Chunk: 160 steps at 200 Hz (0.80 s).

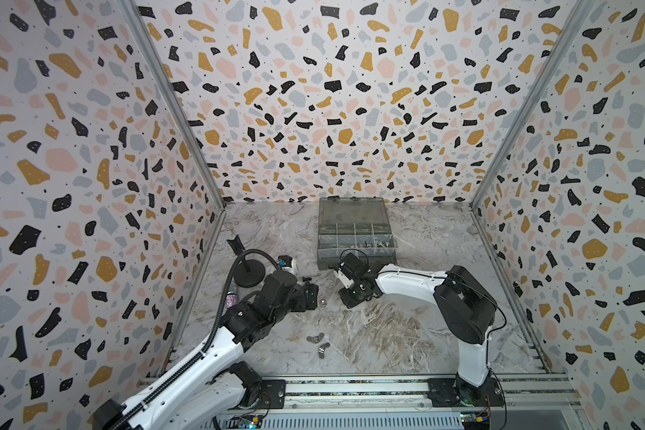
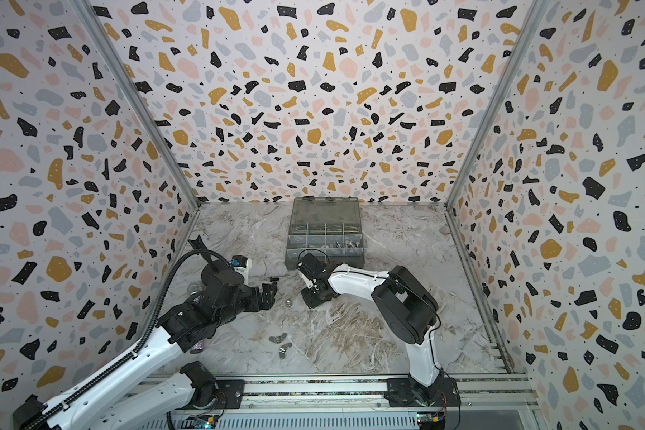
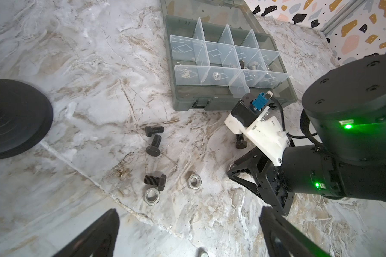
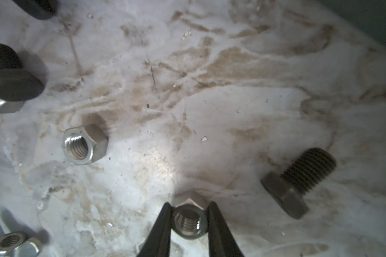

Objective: Sort the screws and nuts into containers
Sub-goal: Pick up the nut from the center of the table, then place the nut into the container.

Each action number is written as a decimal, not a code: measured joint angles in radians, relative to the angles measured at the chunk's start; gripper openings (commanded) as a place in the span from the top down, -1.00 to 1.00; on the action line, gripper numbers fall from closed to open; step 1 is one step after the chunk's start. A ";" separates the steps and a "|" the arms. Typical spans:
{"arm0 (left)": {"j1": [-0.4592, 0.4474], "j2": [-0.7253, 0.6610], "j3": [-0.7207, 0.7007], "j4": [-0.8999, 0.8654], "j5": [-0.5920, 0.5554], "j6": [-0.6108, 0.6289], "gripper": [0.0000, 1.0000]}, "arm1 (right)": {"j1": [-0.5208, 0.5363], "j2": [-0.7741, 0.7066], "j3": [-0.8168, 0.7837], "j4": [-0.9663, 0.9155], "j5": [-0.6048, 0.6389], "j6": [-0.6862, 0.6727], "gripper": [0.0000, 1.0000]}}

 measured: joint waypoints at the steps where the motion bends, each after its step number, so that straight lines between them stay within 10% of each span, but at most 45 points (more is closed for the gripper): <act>1: 0.000 0.000 0.000 0.000 0.000 0.000 -0.99 | 0.000 0.000 0.000 0.000 0.000 0.000 0.66; 160: 0.000 0.315 0.227 0.040 0.008 0.082 -0.99 | -0.294 0.137 0.549 -0.115 -0.046 -0.076 0.64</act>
